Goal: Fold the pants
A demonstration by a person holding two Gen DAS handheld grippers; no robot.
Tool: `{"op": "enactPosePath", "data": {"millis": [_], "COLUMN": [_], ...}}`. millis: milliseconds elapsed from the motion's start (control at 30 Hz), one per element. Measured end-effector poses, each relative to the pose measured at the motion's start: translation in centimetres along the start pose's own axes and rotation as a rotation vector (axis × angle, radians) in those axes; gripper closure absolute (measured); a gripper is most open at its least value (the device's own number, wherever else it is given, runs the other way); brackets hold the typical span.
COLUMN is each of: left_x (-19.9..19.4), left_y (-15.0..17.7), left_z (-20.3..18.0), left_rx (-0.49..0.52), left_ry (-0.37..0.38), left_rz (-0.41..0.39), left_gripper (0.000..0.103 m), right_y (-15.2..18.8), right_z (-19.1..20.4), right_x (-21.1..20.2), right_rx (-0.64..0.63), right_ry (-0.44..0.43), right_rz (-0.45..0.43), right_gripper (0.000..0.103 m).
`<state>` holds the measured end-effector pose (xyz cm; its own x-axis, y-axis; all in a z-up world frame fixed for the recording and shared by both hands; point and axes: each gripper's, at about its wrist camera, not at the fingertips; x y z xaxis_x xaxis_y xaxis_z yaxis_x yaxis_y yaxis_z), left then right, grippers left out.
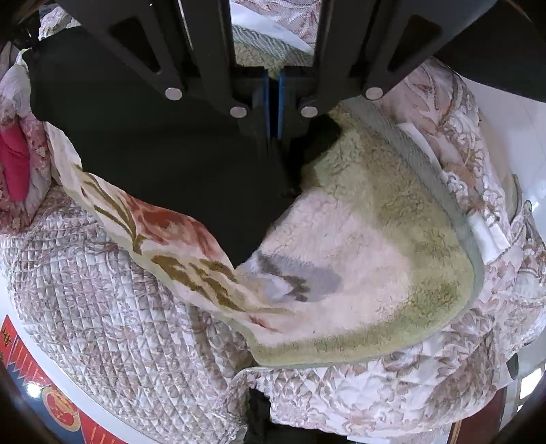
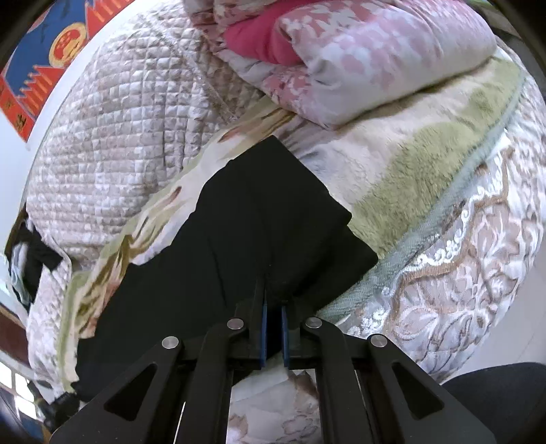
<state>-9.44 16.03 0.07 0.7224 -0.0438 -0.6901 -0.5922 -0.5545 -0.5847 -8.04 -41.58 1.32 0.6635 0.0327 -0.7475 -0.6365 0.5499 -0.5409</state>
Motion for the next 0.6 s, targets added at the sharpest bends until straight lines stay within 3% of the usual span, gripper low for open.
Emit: {"op": "enactPosePath", "data": {"millis": [67, 133, 167, 267, 333, 467, 567, 600], "left_x": [0.0, -0.7, -1.3, -3.0, -3.5, -2.1, 0.3, 1.0], "left_y": [0.1, -0.2, -0.4, -1.2, -1.7, -2.2, -2.2, -2.2], "left_z": [-0.1, 0.0, 0.1, 0.2, -0.3, -3.3, -6.3, -6.9], "left_rx": [-0.007, -0.022, -0.026, -0.021, -0.01, 0.061, 0.142, 0.166], "left_ry": [-0.01, -0.017, -0.024, -0.067, -0.065, 0.021, 0.104, 0.114], "left_rz": [0.014, 0.003, -0.011, -0.08, -0.108, -0.084, -0.028, -0.015], "left_gripper": [0.094, 0.094, 0.093, 0.083, 0.078, 0.075, 0.071, 0.069], "right_y": [-0.1, -0.3, -0.3, -0.8, -1.4, -2.8, -3.4, -3.5], "right_z": [0.0, 0.0, 0.1, 0.4, 0.7, 3.6, 5.0, 5.0], "right_x": [0.4, -0.8, -1.6, -4.6, -5.2, -2.1, 1.5, 3.5], "right_rx": [-0.008, 0.0, -0.002, -0.036, -0.058, -0.207, -0.274, -0.284], "right_ry": [0.017, 0.029, 0.049, 0.144, 0.162, 0.023, 0.024, 0.065], "right_rz": [0.037, 0.019, -0.01, -0.153, -0.205, -0.143, -0.075, -0.029], "right_gripper": [0.098, 0.092, 0.085, 0.084, 0.084, 0.084, 0.084, 0.084]}}
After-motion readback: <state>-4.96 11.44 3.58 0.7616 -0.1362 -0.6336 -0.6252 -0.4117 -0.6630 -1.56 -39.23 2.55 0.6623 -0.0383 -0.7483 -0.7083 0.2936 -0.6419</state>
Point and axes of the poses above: each gripper's, at about its wrist camera, not at the fingertips, and x roughly the way its jaws point, z to its left, y to its underside, and after that the axes turned 8 degrees about y, right-handed
